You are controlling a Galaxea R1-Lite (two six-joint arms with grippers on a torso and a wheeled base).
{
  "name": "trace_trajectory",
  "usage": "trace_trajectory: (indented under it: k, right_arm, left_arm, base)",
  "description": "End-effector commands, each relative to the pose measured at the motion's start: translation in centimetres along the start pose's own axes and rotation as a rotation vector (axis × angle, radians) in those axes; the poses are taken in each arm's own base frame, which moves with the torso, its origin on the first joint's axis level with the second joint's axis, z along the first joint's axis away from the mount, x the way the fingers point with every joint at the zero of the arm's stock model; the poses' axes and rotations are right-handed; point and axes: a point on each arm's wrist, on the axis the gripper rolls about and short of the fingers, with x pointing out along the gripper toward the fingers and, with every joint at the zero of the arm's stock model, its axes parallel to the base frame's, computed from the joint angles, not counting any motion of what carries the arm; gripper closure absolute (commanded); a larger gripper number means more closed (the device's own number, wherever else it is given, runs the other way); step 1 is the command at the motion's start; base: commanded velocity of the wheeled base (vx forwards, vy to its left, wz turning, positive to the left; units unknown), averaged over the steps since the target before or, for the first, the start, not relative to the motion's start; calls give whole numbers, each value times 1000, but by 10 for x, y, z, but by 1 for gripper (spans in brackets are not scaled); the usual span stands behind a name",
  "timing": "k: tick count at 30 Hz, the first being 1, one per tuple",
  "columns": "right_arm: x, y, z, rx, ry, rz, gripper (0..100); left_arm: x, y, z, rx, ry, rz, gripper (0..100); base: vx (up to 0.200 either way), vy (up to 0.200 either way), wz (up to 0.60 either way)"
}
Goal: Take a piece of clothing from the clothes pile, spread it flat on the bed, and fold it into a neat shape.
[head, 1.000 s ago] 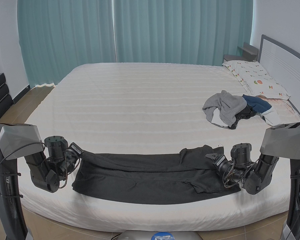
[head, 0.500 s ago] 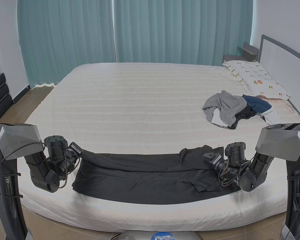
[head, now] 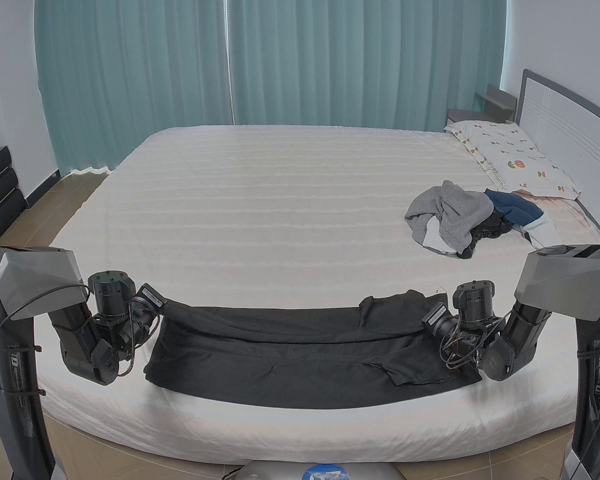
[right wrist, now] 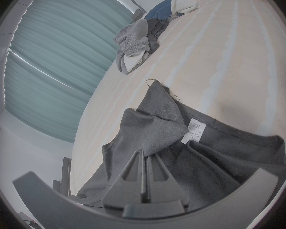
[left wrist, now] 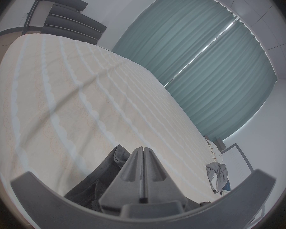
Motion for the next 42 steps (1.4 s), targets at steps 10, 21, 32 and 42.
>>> trace_trajectory:
  k: [10,21,32,42]
  right_arm:
    - [2,15,16,19,-59,69,100]
    - [-4,24,47,51,-333,299,100]
    - [-15,-20,6,-133,-181,130,100]
    - [-21,-25,-3,-146,-136,146,100]
  left_arm:
    - [7,-8,6,-6,-31,-35,100]
    - [14,-23,19,-92,-198,-173,100]
    - [3,20,-6,101,-107,-22,100]
    - [-1,19,-9,119,-72,-61,100]
  base:
    - [0,0,0]
    - [0,0,0]
    - [0,0,0]
    - [0,0,0]
